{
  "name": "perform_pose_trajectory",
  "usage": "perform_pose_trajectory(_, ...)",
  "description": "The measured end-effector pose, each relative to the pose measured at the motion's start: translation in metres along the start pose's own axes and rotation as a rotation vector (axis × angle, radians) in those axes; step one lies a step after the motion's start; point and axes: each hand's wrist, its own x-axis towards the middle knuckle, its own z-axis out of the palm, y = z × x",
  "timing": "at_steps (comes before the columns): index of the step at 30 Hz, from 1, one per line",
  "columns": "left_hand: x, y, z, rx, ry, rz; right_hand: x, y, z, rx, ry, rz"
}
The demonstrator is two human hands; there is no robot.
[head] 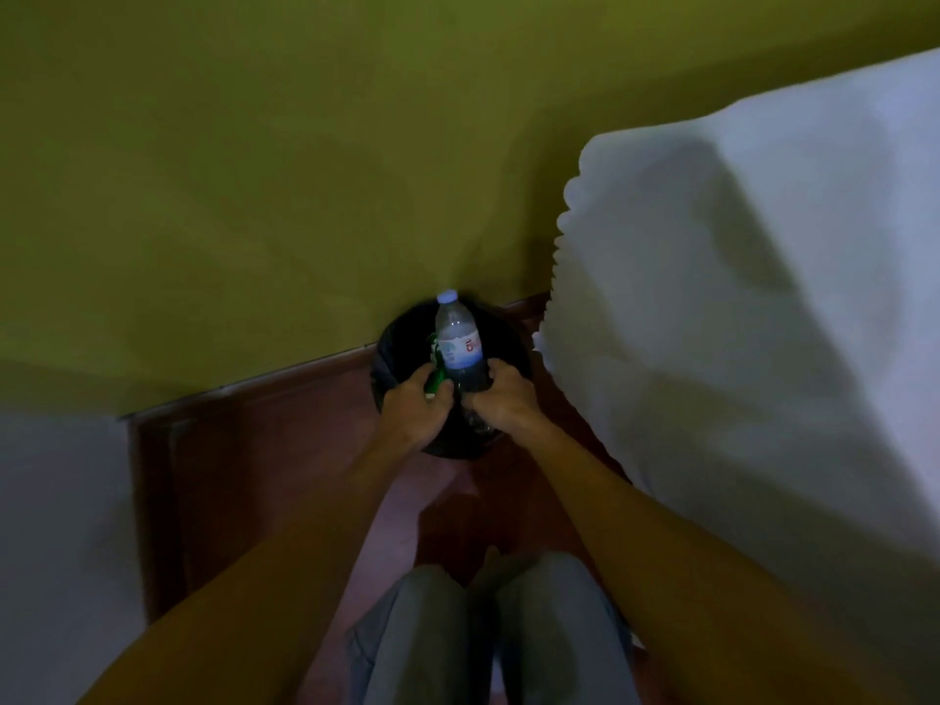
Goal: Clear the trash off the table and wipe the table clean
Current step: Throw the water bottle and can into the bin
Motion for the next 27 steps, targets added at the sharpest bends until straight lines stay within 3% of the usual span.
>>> perform_pose_trajectory(7, -0.026, 0.007, -0.029, 0.085, -0.05, 0.129, -0.035, 0.002, -0.011, -0.023, 0.011, 0.042)
perform_pose_trajectory(16, -0.162, 0.089, -0.095, 0.101, -0.038, 0.308, -0.188, -0.061, -0.075, 0.03, 0.076, -0.033)
perform_pose_trajectory(27, -0.275, 0.179, -0.125, -0.039, -0.143, 0.472, -0.357, -0.076, -0.153, 0.24, 0.351, -0.075)
